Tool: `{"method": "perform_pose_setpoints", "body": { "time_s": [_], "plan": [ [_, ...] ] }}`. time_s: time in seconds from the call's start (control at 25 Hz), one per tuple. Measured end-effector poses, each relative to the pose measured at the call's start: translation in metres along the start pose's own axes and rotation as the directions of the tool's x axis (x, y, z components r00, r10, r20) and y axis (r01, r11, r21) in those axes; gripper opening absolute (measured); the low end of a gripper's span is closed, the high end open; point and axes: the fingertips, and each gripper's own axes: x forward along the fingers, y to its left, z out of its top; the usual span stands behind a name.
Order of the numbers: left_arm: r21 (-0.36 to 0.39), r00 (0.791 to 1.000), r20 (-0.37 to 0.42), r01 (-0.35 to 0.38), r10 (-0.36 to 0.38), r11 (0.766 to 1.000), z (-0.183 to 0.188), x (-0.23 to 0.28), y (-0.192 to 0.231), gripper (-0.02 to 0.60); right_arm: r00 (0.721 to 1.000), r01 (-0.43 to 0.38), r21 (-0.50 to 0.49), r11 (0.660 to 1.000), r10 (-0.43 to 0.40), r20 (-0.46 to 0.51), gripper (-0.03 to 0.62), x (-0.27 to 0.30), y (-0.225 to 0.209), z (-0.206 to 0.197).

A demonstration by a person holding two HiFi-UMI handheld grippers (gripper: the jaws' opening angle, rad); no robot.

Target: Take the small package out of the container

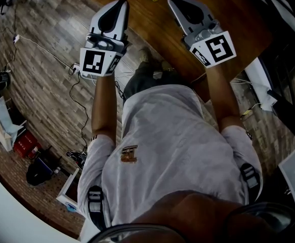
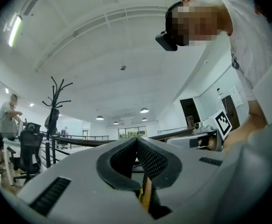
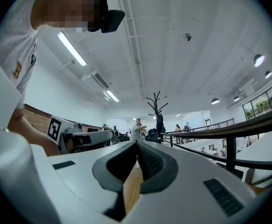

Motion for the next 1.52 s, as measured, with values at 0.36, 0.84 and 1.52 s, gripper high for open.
{"method": "perform_pose_setpoints", "body": {
  "time_s": [0.36,0.84,1.52],
  "plan": [
    [-0.013,0.996,0.018,0.086,-0.086,0.996,-0.01,0.028,0.033,0.018,0.997,0.075,-0.028,0.997,-0.076,-0.027,0.032,0.031,-0.018,-0.003],
    [-0.012,0.975,0.002,0.222,-0.222,0.975,-0.028,0.054,0.136,0.018,0.975,0.201,-0.07,0.977,-0.207,-0.077,0.032,0.124,-0.028,-0.014],
    [0.157,0.832,-0.192,0.55,-0.521,0.82,-0.092,0.102,0.183,0.019,0.922,0.342,-0.093,0.935,-0.353,-0.162,0.032,0.183,-0.037,-0.047]
  ]
}}
